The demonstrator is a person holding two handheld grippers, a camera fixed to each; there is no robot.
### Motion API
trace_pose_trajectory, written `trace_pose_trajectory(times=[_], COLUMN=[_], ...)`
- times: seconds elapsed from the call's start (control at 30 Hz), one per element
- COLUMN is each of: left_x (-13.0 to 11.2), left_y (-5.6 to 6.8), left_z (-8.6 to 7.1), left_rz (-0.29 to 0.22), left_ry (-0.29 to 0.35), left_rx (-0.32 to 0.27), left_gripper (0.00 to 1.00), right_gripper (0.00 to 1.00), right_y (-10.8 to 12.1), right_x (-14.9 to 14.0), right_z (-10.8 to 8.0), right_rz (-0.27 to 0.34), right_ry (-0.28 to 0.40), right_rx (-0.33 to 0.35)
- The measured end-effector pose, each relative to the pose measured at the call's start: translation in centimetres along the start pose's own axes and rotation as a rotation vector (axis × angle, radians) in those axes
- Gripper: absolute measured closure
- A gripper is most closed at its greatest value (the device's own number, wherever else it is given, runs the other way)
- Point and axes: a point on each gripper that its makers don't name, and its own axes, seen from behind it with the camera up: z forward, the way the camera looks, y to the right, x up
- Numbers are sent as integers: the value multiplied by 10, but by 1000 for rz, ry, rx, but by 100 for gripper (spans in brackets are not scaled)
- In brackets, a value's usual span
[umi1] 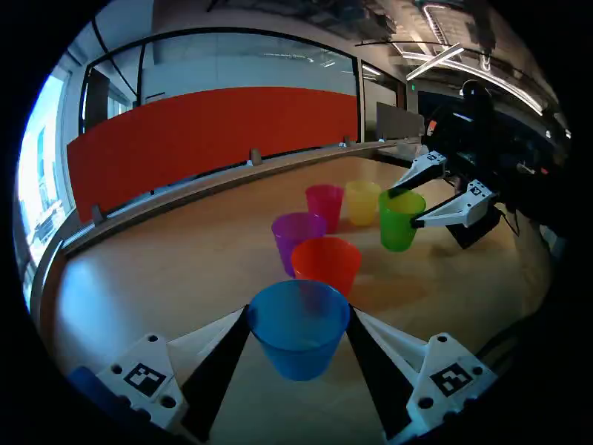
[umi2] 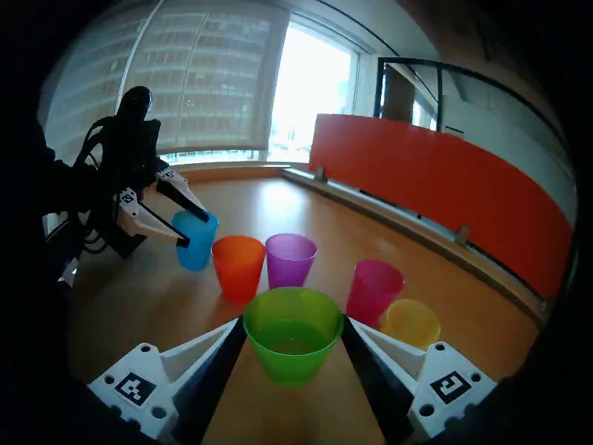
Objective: Pour water
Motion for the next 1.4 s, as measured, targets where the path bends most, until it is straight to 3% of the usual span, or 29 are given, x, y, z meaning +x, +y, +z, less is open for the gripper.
trace_pose_trajectory(times=[0.37,0.67,1.07,1.4], left_x=[-11,-20,-31,-33], left_y=[4,6,6,9], left_z=[3,-2,-4,-8], left_rz=[-6,48,40,79], left_ry=[-28,-60,-104,-144], left_rx=[-13,-4,-7,-12], left_gripper=[12,10,11,10], right_gripper=[6,6,6,6], right_y=[1,1,1,-1], right_x=[-5,-15,-27,-31], right_z=[-2,0,1,2], right_rz=[0,10,11,20], right_ry=[-12,-35,-70,-88], right_rx=[-1,2,9,18])
